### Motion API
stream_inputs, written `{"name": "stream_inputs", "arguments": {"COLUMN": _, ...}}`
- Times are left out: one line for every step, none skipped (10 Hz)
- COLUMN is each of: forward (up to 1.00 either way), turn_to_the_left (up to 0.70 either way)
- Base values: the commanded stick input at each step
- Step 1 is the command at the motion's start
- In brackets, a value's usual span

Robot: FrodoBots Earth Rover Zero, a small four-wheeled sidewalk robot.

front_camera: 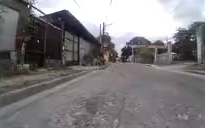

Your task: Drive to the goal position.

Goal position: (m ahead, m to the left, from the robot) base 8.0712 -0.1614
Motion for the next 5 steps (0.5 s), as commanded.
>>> {"name": "stream_inputs", "arguments": {"forward": 1.00, "turn_to_the_left": -0.36}}
{"name": "stream_inputs", "arguments": {"forward": 1.00, "turn_to_the_left": -0.36}}
{"name": "stream_inputs", "arguments": {"forward": 1.00, "turn_to_the_left": -0.36}}
{"name": "stream_inputs", "arguments": {"forward": 1.00, "turn_to_the_left": -0.36}}
{"name": "stream_inputs", "arguments": {"forward": 1.00, "turn_to_the_left": -0.30}}
